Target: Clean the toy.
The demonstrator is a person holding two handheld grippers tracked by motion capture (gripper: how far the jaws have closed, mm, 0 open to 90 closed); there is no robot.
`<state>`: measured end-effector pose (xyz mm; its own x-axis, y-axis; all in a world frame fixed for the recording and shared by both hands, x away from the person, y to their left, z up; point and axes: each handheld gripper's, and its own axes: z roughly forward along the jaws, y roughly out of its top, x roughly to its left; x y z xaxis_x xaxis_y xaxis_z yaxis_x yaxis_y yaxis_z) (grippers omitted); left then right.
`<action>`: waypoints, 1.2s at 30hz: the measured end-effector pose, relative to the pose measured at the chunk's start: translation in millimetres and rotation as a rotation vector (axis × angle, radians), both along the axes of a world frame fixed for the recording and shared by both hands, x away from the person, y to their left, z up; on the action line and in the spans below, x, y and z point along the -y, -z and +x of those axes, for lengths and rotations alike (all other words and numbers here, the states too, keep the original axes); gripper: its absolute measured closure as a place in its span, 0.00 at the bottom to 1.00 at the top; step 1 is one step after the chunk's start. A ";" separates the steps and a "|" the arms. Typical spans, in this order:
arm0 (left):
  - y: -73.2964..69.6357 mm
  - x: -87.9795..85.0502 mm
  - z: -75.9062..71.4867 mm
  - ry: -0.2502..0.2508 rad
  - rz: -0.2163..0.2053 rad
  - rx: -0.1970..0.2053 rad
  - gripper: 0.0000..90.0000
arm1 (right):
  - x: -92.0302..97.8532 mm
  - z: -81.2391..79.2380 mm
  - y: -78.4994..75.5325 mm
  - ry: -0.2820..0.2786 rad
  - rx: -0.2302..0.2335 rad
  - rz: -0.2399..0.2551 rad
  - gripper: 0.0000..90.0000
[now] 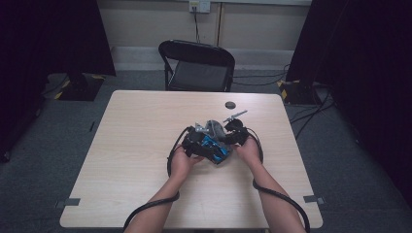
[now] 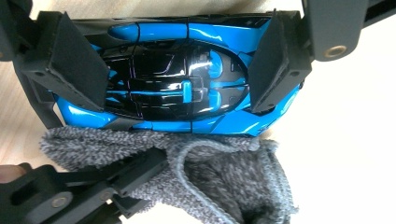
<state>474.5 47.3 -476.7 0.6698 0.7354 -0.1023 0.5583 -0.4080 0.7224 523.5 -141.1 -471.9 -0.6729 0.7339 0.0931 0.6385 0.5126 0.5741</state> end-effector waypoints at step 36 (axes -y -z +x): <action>0.0 -0.1 0.1 0.002 0.000 0.001 0.23 | 40.6 -31.1 0.0 -0.021 -0.009 0.020 0.85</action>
<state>474.5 47.4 -476.8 0.6710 0.7344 -0.1015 0.5569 -0.4089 0.7229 492.4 -181.7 -471.9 -0.6872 0.7175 0.1133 0.6327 0.5145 0.5788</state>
